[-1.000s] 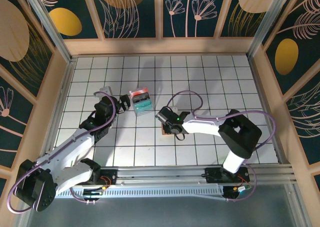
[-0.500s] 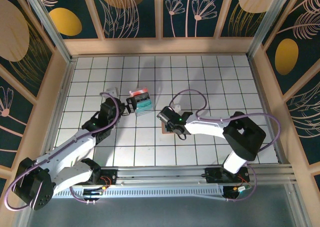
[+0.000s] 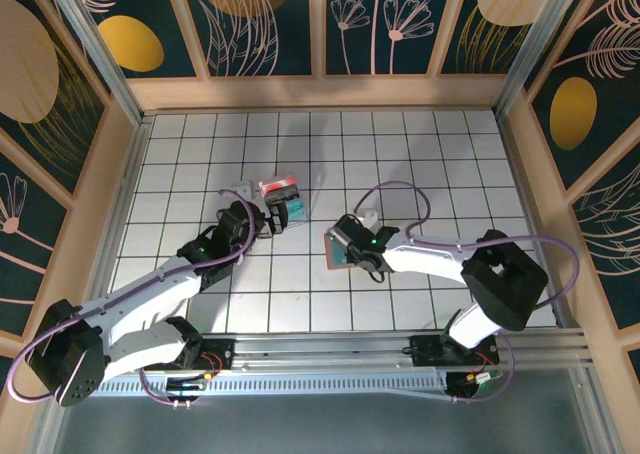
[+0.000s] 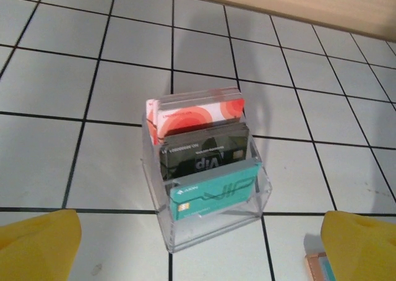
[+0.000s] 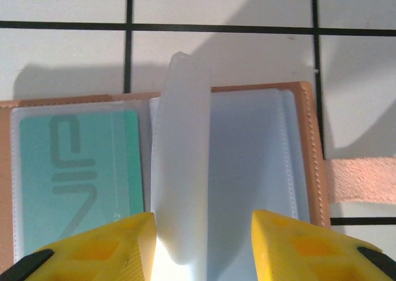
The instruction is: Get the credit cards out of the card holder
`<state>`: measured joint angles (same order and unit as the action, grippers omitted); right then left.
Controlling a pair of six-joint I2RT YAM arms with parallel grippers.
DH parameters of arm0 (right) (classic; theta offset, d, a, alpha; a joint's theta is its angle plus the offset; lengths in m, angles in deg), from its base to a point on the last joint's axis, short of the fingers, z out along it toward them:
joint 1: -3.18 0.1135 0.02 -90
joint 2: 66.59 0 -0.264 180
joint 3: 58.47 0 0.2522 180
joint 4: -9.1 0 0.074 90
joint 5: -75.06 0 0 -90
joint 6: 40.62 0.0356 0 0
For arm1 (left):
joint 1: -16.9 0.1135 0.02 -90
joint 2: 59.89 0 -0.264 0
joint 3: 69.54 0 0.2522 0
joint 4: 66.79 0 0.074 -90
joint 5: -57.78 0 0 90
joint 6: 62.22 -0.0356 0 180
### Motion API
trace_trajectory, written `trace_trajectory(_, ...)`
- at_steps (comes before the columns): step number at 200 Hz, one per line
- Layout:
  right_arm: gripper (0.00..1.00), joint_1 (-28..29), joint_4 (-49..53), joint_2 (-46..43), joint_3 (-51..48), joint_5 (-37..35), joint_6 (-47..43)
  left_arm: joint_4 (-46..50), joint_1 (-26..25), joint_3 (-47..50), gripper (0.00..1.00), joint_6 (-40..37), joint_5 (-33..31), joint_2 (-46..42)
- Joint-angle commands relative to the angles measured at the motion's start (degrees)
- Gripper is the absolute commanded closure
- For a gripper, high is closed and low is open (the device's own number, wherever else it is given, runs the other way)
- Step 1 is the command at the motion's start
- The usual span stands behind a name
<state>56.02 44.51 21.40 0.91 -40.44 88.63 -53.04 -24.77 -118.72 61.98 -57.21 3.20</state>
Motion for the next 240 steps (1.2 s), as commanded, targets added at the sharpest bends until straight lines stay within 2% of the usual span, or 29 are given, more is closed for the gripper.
trace_trajectory(1, 0.55, -1.5, 0.6, -3.4, -2.2, -1.3, 1.1, 0.0, -3.0, -1.5, 0.01, 1.1, -3.7, 1.8)
trace_trajectory(39, 0.56, -4.9, -2.5, -6.5, -5.7, 1.7, 0.0, 2.4, -11.9, -4.2, 0.01, 0.8, -11.3, 8.8)
trace_trajectory(75, 0.56, -7.7, -4.3, -9.1, -7.7, 4.1, -0.6, 4.5, -20.1, -9.3, 0.01, 0.3, -16.8, 20.2)
trace_trajectory(99, 0.56, -9.8, -4.3, -11.1, -8.6, 4.8, -1.1, 6.7, -23.5, -13.9, 0.01, 1.1, -19.7, 28.0)
trace_trajectory(122, 0.56, -12.5, -4.2, -13.5, -9.7, 5.8, -1.7, 6.8, -24.6, -16.2, 0.01, 1.5, -19.7, 31.9)
trace_trajectory(181, 0.57, -19.3, -5.9, -19.8, -12.0, 11.1, -3.3, 4.3, -24.7, -14.6, 0.01, 2.6, -16.8, 33.6)
trace_trajectory(225, 0.63, -20.5, -8.0, -24.6, -11.4, 17.4, -4.1, 4.8, -24.5, -14.3, 0.01, 5.8, -15.1, 34.7)
trace_trajectory(240, 0.66, -20.6, -9.5, -24.7, -11.2, 20.8, -4.1, 5.1, -23.2, -14.6, 0.01, 7.5, -12.2, 37.1)
